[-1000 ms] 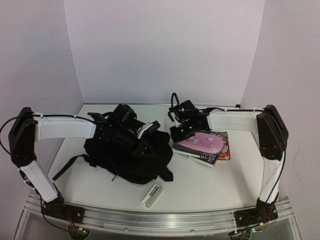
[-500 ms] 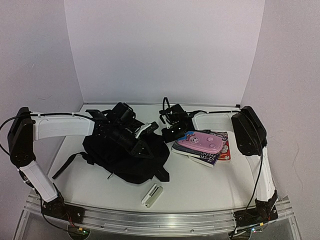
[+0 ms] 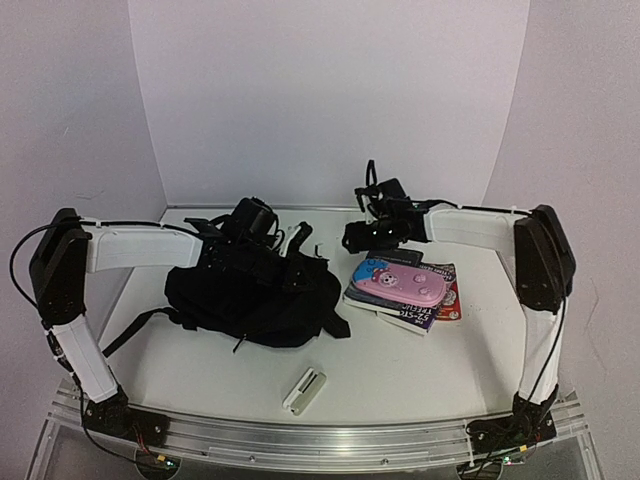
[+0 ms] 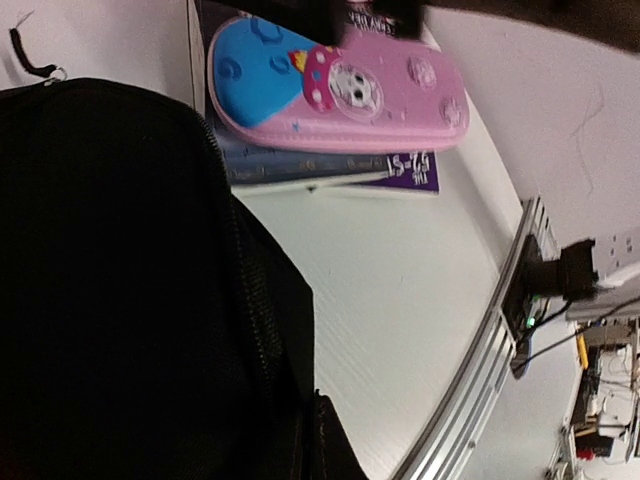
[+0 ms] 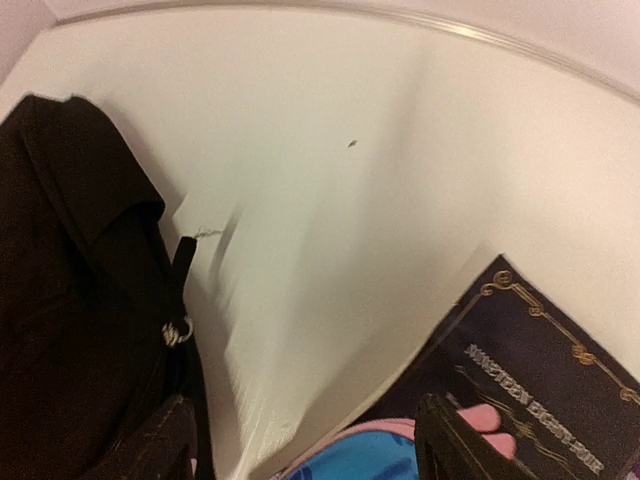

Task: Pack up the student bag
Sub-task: Unzip the student bag.

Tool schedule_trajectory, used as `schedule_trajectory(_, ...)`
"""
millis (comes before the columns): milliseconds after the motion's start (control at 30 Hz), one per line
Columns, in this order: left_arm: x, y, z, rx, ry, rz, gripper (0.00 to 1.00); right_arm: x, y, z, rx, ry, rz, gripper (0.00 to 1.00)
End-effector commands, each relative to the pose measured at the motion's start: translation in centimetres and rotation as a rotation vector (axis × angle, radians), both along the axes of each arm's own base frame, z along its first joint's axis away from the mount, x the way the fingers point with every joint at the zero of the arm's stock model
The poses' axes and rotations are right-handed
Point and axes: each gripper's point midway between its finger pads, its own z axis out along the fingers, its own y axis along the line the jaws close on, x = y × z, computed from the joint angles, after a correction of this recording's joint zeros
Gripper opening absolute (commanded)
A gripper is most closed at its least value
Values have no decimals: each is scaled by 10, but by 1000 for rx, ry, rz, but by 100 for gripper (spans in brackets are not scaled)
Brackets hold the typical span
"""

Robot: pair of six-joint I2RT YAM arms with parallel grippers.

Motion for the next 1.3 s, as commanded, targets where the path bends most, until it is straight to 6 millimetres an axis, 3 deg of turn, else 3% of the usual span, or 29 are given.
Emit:
schedule_trajectory(0, 67, -31, 57, -200, -109, 149, 12, -15, -24, 74, 91, -90, -135, 78)
schedule_trajectory(133, 61, -42, 66, -258, -96, 74, 52, -41, -41, 82, 151, -36, -193, 85)
schedule_trajectory(267, 55, -24, 69, -261, -92, 77, 69, -69, -44, 79, 260, 60, -235, 88)
schedule_trajectory(367, 59, 5, 55, -220, -45, 159, 71, -91, -36, 67, 326, 139, -254, 85)
schedule_trajectory(500, 65, 39, 33, -140, -19, 268, 73, -124, -2, 57, 407, 221, -198, 81)
schedule_trajectory(667, 59, 52, 17, -94, -8, 303, 75, -146, 34, 44, 480, 290, -138, 74)
schedule_trajectory(933, 56, 55, 11, -86, 2, 305, 75, -140, 58, 21, 466, 313, -123, 68)
schedule_trajectory(1133, 53, 57, 14, -89, -14, 295, 76, -135, 63, -1, 427, 326, -136, 66)
schedule_trajectory(1200, 52, 58, 13, -82, -23, 284, 76, -134, 64, -4, 424, 325, -139, 61)
schedule_trajectory(1267, 51, 58, 9, -69, -30, 274, 76, -133, 63, -6, 420, 324, -149, 48)
